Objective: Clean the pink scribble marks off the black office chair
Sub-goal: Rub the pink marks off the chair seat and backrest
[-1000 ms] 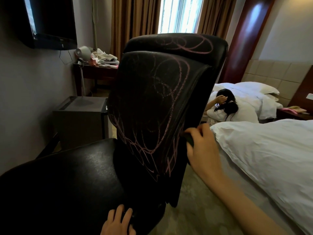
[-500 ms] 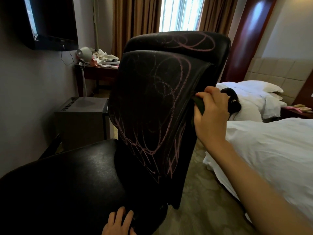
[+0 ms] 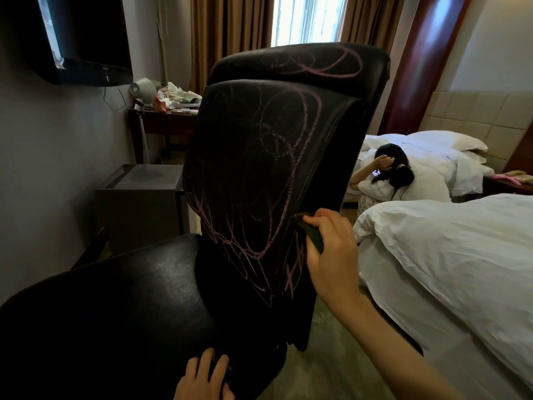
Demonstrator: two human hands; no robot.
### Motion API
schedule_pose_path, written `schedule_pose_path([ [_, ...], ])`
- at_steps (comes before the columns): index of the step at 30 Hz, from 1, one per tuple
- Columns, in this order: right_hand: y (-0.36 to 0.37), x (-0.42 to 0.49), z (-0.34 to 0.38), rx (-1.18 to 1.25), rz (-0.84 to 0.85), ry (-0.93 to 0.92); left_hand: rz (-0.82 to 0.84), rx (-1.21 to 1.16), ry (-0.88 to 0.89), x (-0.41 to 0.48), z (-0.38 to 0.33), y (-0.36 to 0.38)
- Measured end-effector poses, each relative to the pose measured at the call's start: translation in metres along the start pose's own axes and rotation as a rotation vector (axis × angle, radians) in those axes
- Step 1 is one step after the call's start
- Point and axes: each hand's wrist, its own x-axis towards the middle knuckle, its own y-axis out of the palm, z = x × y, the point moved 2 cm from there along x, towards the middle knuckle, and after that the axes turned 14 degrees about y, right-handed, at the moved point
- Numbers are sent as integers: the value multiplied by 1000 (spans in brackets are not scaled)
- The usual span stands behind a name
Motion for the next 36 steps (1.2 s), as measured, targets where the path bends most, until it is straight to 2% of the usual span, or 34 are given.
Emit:
schedule_pose_path([
  [6,-31,52,28,74,-145,43,-67,-11,-31,-4,-7,-4],
  [9,-18,57,28,28,-101,30,-59,-4,-53,-3,-5,-5],
  [15,13,0,10,-14,-55,-22,-86,-21,-68,-3,-11,-8],
  [22,11,-19,8,52,45,43,-78,-59,-72,-6,-11,-6],
  [28,-15,33,16,14,-162,79,-87,-46,-74,-7,-12,-9],
  [36,24,-27,-14,-13,-44,61,-92,-13,-79,-5,-15,-11],
])
